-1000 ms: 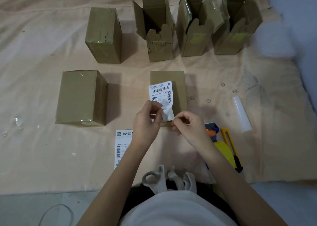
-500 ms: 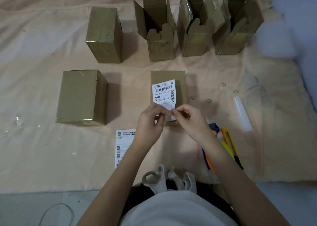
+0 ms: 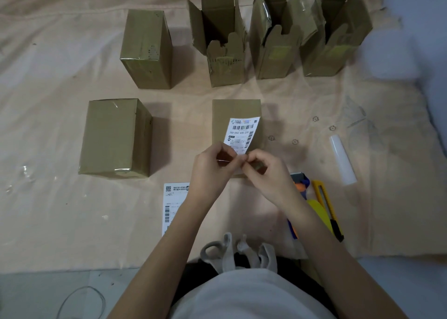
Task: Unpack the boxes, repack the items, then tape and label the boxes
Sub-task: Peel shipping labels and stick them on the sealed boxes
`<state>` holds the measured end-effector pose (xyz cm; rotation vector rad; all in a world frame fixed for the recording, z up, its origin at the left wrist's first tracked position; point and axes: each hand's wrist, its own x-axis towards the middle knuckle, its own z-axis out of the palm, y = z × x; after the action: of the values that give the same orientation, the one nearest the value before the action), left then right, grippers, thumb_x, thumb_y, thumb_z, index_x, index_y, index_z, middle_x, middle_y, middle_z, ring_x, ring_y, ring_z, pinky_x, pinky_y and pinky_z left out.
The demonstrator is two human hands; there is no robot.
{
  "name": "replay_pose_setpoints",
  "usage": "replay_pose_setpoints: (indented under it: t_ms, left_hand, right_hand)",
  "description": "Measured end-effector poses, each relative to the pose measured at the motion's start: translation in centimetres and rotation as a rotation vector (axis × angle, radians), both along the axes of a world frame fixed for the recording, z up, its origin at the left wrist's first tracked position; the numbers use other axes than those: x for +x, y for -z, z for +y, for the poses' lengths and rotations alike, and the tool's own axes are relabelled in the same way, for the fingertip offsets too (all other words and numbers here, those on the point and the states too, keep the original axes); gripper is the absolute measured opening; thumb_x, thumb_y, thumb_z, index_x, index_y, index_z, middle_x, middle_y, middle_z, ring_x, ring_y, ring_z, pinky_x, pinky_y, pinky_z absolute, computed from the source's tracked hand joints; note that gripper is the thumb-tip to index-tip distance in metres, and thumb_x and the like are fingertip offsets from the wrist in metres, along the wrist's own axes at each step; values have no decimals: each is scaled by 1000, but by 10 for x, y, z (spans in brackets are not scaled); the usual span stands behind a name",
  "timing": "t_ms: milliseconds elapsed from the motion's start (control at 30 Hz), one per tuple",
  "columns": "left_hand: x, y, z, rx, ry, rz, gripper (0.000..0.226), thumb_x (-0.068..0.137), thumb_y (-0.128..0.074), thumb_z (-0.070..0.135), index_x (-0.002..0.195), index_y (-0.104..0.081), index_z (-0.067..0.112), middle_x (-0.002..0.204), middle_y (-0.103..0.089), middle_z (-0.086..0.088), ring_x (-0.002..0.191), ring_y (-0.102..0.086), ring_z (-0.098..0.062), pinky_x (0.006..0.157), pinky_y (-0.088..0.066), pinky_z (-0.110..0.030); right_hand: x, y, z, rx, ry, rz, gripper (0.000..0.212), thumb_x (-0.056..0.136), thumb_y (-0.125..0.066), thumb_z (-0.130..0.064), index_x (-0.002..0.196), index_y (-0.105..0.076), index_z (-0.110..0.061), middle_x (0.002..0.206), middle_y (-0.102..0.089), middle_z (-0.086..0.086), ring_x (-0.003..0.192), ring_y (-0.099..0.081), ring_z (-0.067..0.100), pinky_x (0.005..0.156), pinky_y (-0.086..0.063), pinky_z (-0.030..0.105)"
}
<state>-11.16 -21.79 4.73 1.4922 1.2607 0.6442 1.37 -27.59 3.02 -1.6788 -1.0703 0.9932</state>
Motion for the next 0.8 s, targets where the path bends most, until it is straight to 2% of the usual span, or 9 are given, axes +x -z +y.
replay_pose_setpoints:
  t_ms: [67,133,167,233,333,433,600,700,800]
  left_hand:
    - [-1,0,2,27,-8,40,17,78,-77,13,72,-61,14,68,-64,10,64,-60,0,64,-48,-13]
    - [-2,0,4,85,16,120,8,81,-73,14,80,-66,15,73,-67,8,66,-60,1,65,-47,-13]
    - [-2,-2,4,120,40,172,5,84,-71,14,89,-69,13,78,-69,4,71,-62,-4,69,-49,-17]
    - [-1,-4,4,170,86,249,17,88,-64,11,103,-71,10,90,-72,-3,82,-66,-15,76,-50,-23]
    - [-2,-6,4,211,105,265,17,89,-60,6,99,-74,8,95,-73,-5,85,-67,-18,74,-48,-21]
    - [-7,-4,8,214,80,263,16,87,-61,5,96,-74,9,90,-73,-1,81,-67,-17,74,-52,-29]
    - [-10,-3,8,195,110,240,17,86,-61,4,95,-73,11,84,-70,4,78,-66,-15,72,-52,-27]
    - [-4,-5,4,211,138,222,16,86,-61,6,95,-73,12,85,-73,1,76,-65,-14,71,-51,-26]
    - [-1,-7,2,206,153,197,15,87,-61,8,95,-73,13,86,-73,0,75,-65,-12,71,-50,-25]
  right_hand:
    - [0,-1,-1,-1,-1,-6,21,87,-65,-7,71,-58,-18,67,-60,-8,62,-50,-1,60,-39,13]
    - [0,-2,-2,-1,-2,-11,19,88,-65,-8,73,-62,-19,67,-61,-14,64,-53,-3,63,-40,10]
    - [0,-1,-3,-1,-5,-18,18,88,-65,-8,74,-63,-19,67,-61,-16,65,-54,-4,64,-40,9]
    - [0,0,-4,1,-5,-41,20,88,-65,-7,74,-62,-21,67,-61,-17,66,-55,-5,65,-40,8]
    - [1,0,-6,0,29,-58,28,87,-65,-5,68,-59,-25,65,-61,-16,64,-55,-5,64,-40,9]
    - [3,-1,-7,-30,59,-44,22,87,-64,-3,69,-59,-14,69,-64,-4,63,-54,-2,64,-41,9]
    - [7,-3,-3,-83,44,-34,13,87,-62,-6,74,-60,-6,76,-65,10,64,-53,3,63,-42,17]
    - [6,-5,3,-40,79,7,9,90,-64,-16,87,-61,-8,85,-67,12,75,-60,20,66,-46,29]
    - [6,-8,9,-6,109,-13,11,90,-64,-21,88,-61,-11,91,-71,6,83,-65,15,70,-49,30]
